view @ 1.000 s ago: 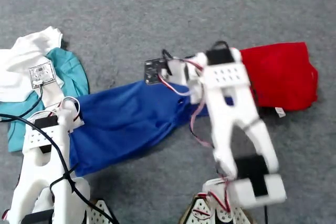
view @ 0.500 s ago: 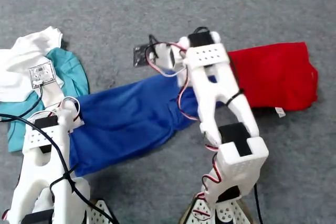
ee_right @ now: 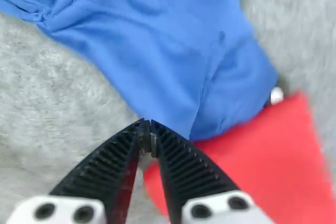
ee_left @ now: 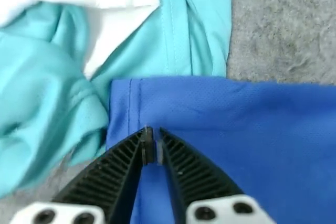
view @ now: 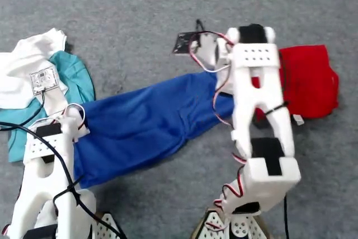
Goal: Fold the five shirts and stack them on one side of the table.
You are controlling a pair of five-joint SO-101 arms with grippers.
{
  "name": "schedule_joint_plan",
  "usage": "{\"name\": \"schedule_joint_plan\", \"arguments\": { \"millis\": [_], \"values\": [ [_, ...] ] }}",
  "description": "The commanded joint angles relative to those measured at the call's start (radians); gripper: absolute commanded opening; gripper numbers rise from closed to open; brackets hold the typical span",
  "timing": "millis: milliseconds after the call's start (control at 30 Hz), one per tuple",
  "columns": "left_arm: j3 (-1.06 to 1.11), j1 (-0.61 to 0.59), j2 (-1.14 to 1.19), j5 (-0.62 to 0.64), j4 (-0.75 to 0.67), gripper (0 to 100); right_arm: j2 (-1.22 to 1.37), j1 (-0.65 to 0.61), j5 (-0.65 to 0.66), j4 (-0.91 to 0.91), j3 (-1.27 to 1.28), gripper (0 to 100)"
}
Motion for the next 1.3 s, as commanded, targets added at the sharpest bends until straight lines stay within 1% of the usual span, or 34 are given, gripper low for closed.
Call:
{"name": "schedule_joint_plan", "arguments": {
  "millis": [0, 100, 200, 333, 433, 500, 567, 700, 800, 900, 1033, 1167, 1267],
  "values": [
    [-0.207, -0.028, -0.013, 0.086, 0.255, 14, -0.122, 0.065, -0.051, 0.005, 0.048, 0.3],
    [-0.364, -0.025, -0.012, 0.101, 0.456, 17, -0.186, 0.088, -0.049, 0.003, 0.12, 0.3],
    [-0.477, 0.02, 0.021, 0.103, 0.608, 19, -0.234, 0.108, -0.049, -0.023, 0.206, 0.3],
    [-0.519, 0.043, 0.191, 0.129, 0.735, 27, -0.288, 0.137, -0.037, -0.038, 0.312, 0.3],
    [-0.552, 0.041, 0.312, 0.077, 0.835, 27, -0.325, 0.171, 0.021, -0.04, 0.38, 0.3],
    [-0.563, 0.035, 0.357, 0.052, 0.856, 27, -0.344, 0.185, 0.043, -0.041, 0.417, 0.3],
    [-0.563, 0.008, 0.374, 0.048, 0.85, 27, -0.358, 0.191, 0.049, -0.038, 0.444, 0.3],
    [-0.516, -0.089, 0.367, -0.021, 0.772, 27, -0.361, 0.186, 0.046, -0.037, 0.463, 0.3],
    [-0.463, -0.167, 0.378, -0.115, 0.715, 27, -0.36, 0.183, 0.044, -0.037, 0.466, 0.3],
    [-0.396, -0.227, 0.378, -0.189, 0.612, 27, -0.36, 0.183, 0.041, -0.037, 0.467, 0.3],
    [-0.318, -0.244, 0.378, -0.216, 0.476, 27, -0.36, 0.173, 0.014, -0.037, 0.467, 0.3],
    [-0.252, -0.242, 0.381, -0.216, 0.402, 27, -0.36, 0.156, -0.02, -0.037, 0.466, 0.3],
    [-0.215, -0.238, 0.415, -0.213, 0.376, 27, -0.364, 0.145, -0.028, -0.035, 0.467, 0.3]
  ]
}}
